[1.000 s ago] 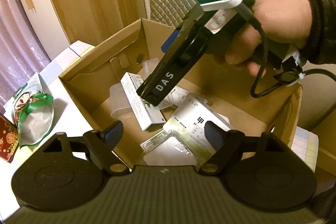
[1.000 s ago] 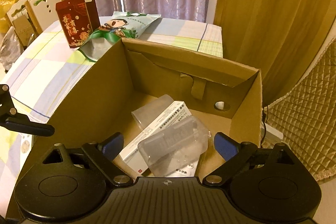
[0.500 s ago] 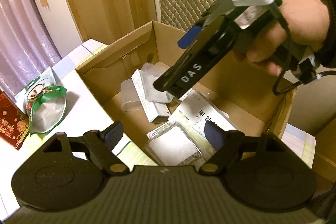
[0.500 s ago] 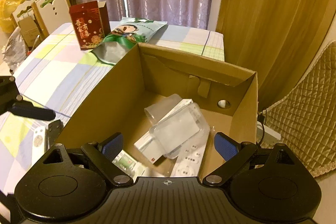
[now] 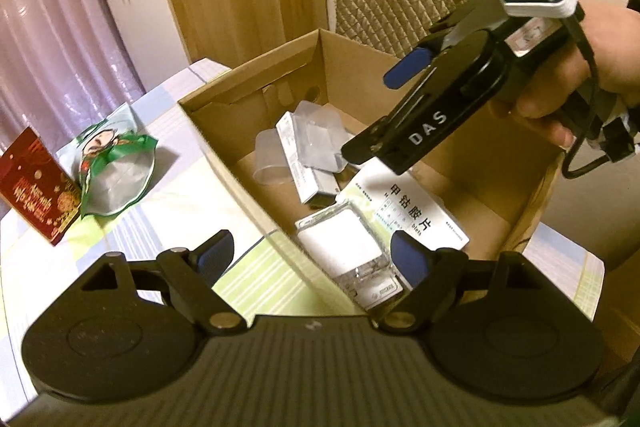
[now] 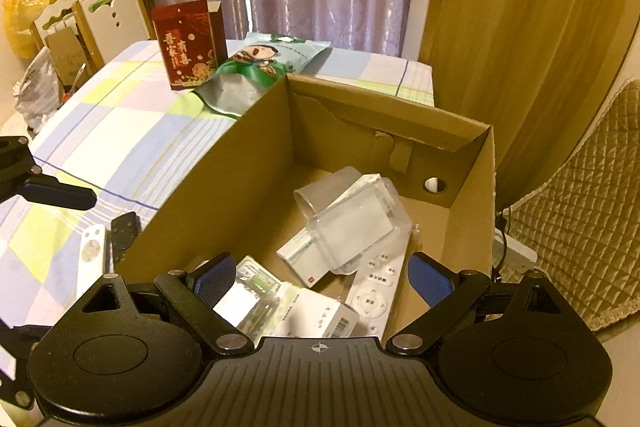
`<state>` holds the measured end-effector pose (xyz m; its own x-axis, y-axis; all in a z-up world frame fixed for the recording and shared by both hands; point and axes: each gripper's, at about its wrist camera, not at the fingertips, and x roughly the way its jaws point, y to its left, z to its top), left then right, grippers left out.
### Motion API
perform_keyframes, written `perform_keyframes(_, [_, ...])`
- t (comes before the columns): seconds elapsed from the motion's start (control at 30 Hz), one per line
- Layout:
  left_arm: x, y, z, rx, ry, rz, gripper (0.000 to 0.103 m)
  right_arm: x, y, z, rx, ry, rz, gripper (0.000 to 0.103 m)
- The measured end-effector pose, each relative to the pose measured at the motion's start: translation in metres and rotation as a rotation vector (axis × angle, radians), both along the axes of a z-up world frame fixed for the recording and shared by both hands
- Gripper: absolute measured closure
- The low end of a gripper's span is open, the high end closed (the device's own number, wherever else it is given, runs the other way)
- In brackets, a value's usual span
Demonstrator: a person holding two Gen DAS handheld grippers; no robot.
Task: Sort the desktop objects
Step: 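Move both open tools back over the two remotes on the table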
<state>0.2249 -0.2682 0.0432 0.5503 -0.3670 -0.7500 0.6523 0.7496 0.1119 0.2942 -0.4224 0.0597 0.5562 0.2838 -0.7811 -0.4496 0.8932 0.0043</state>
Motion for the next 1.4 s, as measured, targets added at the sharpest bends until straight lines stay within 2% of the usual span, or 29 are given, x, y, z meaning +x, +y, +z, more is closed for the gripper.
perform_keyframes(0.27, [-0.012,0.022,-0.001,-0.028,0.001,-0.041,0.020,-0.034,0.023,0.018,-0.010,-0.029,-0.073,0.008])
perform_keyframes(0.47, [-0.021,0.060,0.001,-0.048,-0.008,-0.054,0.019,-0.061,0.059,0.031,0.003,-0.065,-0.104,0.008])
perform_keyframes(0.73, [-0.040,0.135,-0.007,-0.048,-0.003,0.032,0.016,-0.100,0.105,0.042,0.083,-0.177,-0.107,0.008])
perform_keyframes(0.87, [-0.047,0.184,-0.016,-0.030,0.008,0.130,0.014,-0.123,0.132,0.038,0.085,-0.229,-0.054,0.008])
perform_keyframes(1.07, [-0.056,0.243,-0.030,-0.002,0.032,0.240,0.009,-0.150,0.180,0.018,0.040,-0.229,0.089,0.008])
perform_keyframes(1.23, [-0.061,0.266,-0.040,0.014,0.037,0.264,0.003,-0.155,0.206,-0.002,-0.034,-0.216,0.169,0.008])
perform_keyframes(1.4, [-0.061,0.269,-0.045,0.004,0.038,0.287,0.001,-0.150,0.212,-0.023,-0.098,-0.152,0.219,0.008])
